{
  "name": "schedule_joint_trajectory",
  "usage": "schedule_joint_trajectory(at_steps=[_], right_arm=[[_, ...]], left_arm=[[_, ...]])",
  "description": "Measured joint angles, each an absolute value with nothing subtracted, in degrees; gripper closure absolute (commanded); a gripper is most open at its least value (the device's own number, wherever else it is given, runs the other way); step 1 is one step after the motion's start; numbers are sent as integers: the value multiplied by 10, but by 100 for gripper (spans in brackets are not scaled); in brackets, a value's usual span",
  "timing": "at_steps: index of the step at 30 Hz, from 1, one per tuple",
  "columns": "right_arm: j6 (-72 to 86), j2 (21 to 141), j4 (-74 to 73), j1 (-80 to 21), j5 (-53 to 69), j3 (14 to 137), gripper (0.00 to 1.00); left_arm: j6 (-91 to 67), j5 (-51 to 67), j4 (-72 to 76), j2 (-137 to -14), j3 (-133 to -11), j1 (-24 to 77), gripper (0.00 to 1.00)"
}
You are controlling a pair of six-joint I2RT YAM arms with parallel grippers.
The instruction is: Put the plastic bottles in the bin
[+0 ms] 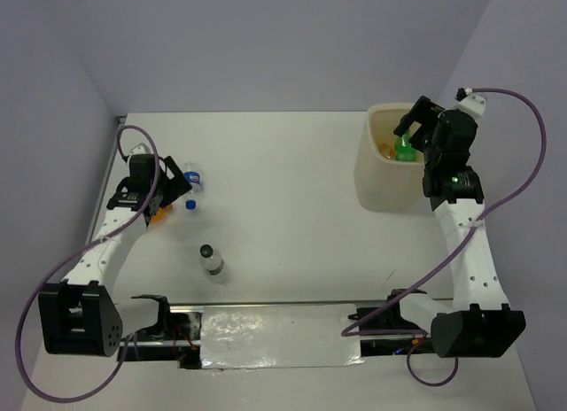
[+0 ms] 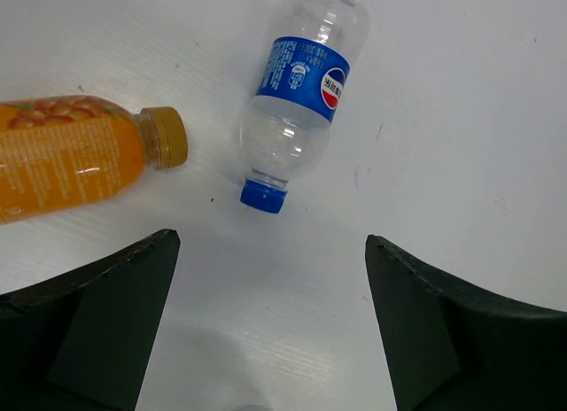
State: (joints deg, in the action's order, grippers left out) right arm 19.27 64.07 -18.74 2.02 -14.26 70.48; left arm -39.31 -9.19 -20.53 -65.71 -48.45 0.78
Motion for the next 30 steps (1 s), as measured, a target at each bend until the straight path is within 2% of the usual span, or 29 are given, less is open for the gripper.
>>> schedule_joint_trajectory(at_steps=[5,13,19,25,28,30], right_arm=[[181,609,-189,-11,-88,707,0],[120,549,-185,-148,-45,710,0],[107,555,-181,-165,9,709,0],[117,576,-171,-178,53,687,0],[126,581,-168,-184,65,667,0],[132,585,-167,-190,69,658,0]], left_arm=[[-378,-87,-185,-713,-508,8,1],[-356,-60,-152,-819,-552,8,2],[-344,-55,-142,-892,-573,17,6],[-342,-67,-144,-961,-606,46,21],[-338,-70,-146,-982,-621,57,49],[-333,-70,-146,-981,-622,62,54]])
